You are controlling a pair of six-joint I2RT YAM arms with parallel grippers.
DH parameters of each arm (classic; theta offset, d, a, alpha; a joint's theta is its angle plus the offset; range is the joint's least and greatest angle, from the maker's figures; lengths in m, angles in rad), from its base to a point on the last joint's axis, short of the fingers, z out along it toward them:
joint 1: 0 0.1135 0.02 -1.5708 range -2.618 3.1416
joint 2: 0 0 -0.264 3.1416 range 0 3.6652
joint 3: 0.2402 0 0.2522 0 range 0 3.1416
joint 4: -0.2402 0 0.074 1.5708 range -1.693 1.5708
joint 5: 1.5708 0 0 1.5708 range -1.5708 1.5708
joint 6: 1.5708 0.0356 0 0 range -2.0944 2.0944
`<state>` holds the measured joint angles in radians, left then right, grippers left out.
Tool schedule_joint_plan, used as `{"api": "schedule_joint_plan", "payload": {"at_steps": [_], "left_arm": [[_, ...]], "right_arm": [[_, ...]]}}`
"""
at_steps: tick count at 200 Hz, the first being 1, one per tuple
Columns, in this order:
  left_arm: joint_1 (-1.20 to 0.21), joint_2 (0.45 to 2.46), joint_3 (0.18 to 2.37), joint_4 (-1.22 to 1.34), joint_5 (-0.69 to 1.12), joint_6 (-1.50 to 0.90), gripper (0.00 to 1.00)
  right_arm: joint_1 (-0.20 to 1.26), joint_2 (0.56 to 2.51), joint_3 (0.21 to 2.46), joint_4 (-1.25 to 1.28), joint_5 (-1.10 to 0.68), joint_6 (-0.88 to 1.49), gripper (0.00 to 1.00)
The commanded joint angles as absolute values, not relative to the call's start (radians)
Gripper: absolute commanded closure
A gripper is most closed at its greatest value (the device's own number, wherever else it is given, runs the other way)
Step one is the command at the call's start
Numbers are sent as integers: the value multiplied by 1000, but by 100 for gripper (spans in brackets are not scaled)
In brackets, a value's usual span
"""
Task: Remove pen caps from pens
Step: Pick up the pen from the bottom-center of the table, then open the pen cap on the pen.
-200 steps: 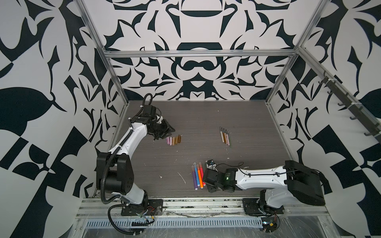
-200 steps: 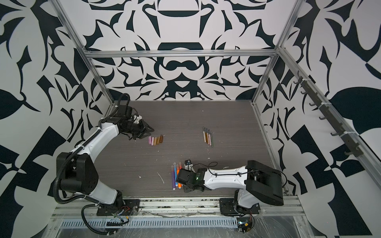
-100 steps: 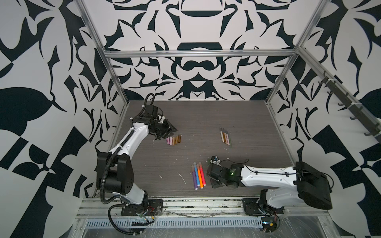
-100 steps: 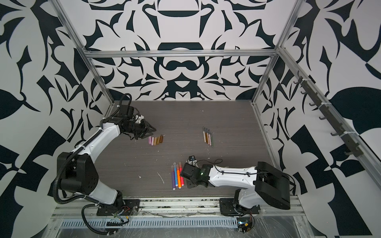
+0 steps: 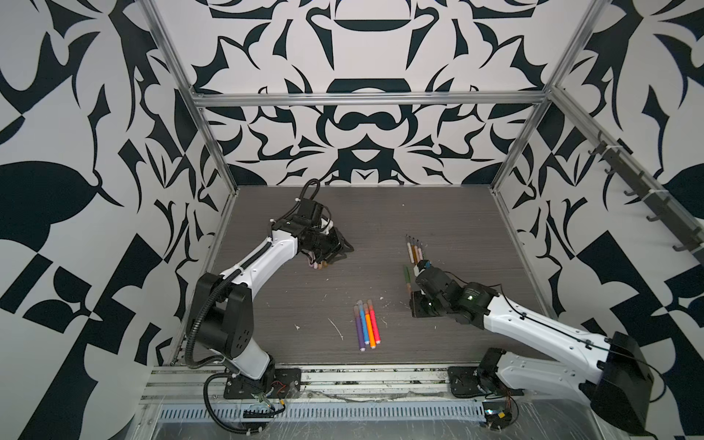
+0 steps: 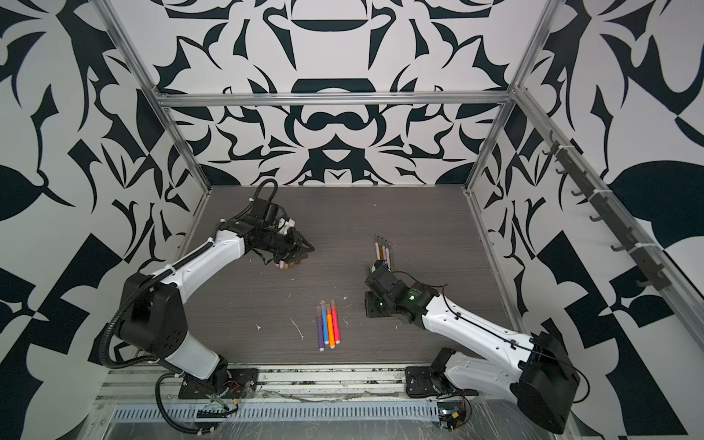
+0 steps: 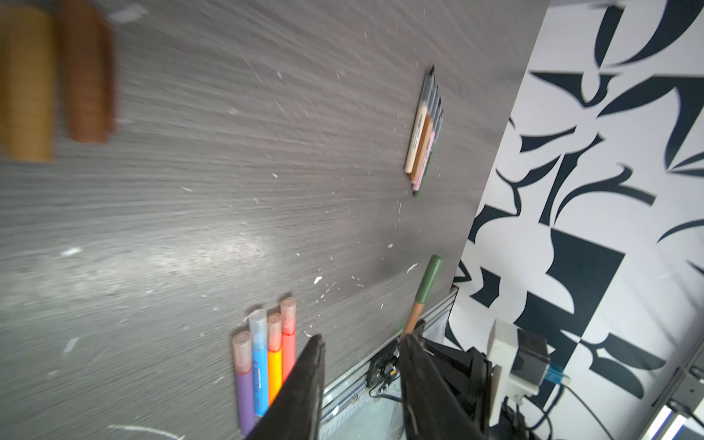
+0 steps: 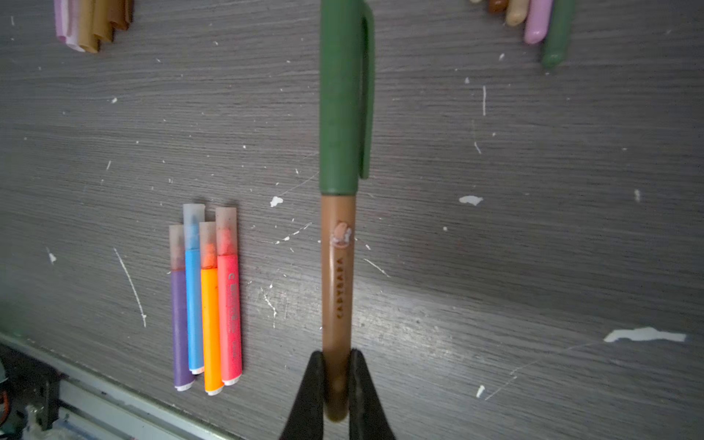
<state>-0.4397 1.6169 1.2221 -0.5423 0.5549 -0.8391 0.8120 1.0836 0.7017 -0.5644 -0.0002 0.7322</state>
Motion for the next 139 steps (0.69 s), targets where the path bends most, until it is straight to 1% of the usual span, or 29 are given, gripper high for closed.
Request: {"api": "schedule_joint_plan", "payload": {"at_steps": [1, 18, 31, 70, 139], "left_arm": [[-489, 1655, 1232, -499, 579, -883, 61], [-527, 1683, 1258, -495, 587, -889, 56], [-554, 1704, 1281, -495, 593, -890, 55], [-603, 1754, 1322, -491, 610, -898, 54], [-624, 1794, 1358, -494, 644, -900, 56]], "right_arm": [[801, 1081, 747, -511, -113, 688, 98], [796, 1092, 750, -470, -158, 692, 99], [796, 1104, 758, -448, -182, 700, 99], [793, 1151, 800, -430, -215, 702, 99], [785, 1208, 849, -384, -225, 716, 99]]}}
